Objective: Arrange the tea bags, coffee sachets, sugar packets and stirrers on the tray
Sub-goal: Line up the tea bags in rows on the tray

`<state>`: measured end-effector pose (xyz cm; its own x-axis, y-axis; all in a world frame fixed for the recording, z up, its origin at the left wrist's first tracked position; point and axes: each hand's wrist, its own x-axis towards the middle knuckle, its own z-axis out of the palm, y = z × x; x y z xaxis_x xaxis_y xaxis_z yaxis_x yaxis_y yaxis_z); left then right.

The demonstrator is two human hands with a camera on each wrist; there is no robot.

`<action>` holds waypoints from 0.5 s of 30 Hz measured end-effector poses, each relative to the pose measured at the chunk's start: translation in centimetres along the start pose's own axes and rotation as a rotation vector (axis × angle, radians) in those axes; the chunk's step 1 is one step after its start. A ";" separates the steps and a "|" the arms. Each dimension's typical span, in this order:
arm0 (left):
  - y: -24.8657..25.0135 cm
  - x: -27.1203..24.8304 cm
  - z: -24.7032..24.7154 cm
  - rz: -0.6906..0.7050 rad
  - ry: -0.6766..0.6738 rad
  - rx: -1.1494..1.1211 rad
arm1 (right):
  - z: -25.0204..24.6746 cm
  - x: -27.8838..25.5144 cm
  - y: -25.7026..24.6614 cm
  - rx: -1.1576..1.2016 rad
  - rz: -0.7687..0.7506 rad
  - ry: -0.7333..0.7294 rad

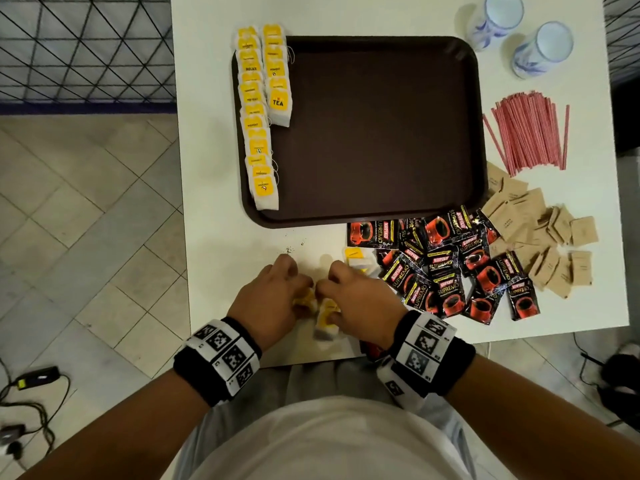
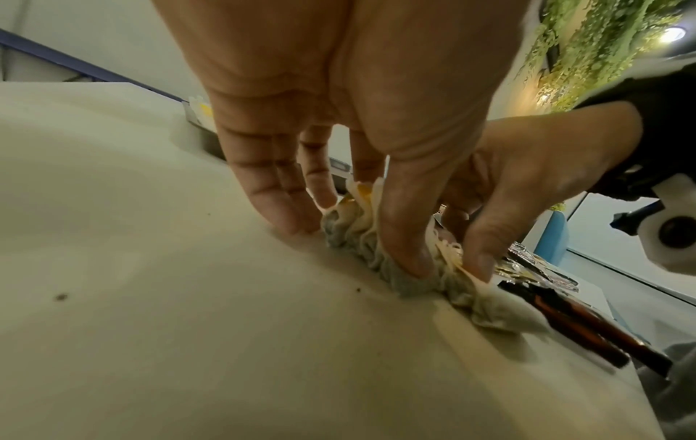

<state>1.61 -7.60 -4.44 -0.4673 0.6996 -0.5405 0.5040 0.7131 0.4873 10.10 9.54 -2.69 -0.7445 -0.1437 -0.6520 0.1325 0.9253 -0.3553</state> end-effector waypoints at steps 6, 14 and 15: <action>0.8 1.6 -0.4 0.059 0.124 -0.014 | -1.2 0.1 1.8 0.100 0.065 0.086; 0.7 2.8 -0.7 0.145 0.223 0.059 | -1.7 -0.4 2.8 0.221 0.081 0.173; 0.6 2.8 -0.7 0.152 0.228 0.059 | -1.7 -0.4 2.8 0.247 0.079 0.176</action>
<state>0.05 -5.18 -5.21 -0.5313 0.7949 -0.2930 0.6188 0.6003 0.5066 9.66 12.81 -2.26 -0.8248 0.0078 -0.5654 0.3329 0.8149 -0.4744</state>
